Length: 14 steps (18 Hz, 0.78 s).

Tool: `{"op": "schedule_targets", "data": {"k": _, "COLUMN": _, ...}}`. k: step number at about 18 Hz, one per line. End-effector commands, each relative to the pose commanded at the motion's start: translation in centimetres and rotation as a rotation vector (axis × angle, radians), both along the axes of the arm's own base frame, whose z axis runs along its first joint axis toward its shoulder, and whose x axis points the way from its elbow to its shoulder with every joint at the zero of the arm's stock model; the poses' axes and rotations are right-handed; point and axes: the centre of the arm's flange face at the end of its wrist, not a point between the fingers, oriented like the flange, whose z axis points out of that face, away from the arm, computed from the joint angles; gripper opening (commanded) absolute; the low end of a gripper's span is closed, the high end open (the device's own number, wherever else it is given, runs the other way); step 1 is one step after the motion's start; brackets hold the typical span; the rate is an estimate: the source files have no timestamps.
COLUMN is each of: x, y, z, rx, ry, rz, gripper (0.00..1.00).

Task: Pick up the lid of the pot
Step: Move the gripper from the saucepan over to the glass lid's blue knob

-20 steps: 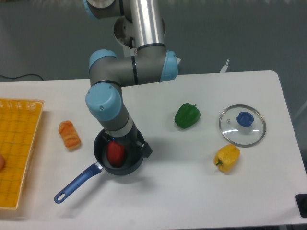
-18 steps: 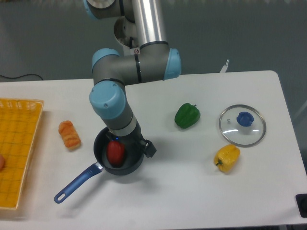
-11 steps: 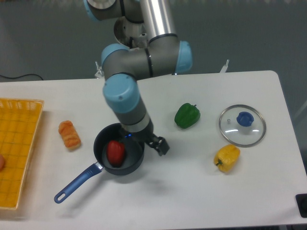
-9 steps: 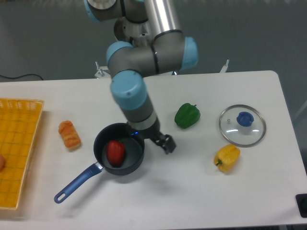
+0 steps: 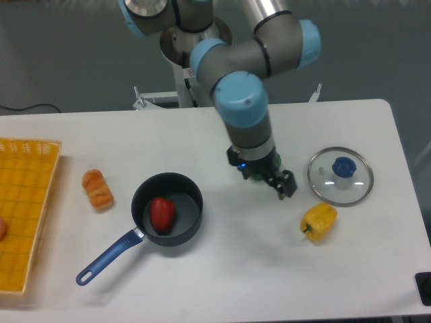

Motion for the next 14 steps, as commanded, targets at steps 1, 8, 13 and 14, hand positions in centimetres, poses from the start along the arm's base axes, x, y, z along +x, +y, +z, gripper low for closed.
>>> {"op": "schedule_targets", "data": {"k": 1, "x": -0.4, "y": -0.6, "z": -0.2, "rx": -0.005, "ry": -0.005, "rz": -0.003, "gripper": 1.00}}
{"op": "schedule_targets", "data": {"k": 8, "x": -5.4, "y": -7.5, "z": -2.4, "rx": -0.015, "ry": -0.069, "rz": 0.003, "gripper": 1.00}}
{"op": "schedule_targets", "data": {"k": 13, "x": -7.8, "y": -10.8, "z": -4.3, "rx": -0.003, "ry": -0.110, "rz": 0.069, "gripper": 1.00}}
{"op": "schedule_targets", "data": {"k": 14, "x": -7.9, "y": -11.2, "z": -5.0, "rx": -0.011, "ry": -0.118, "rz": 0.076, "gripper": 1.00}}
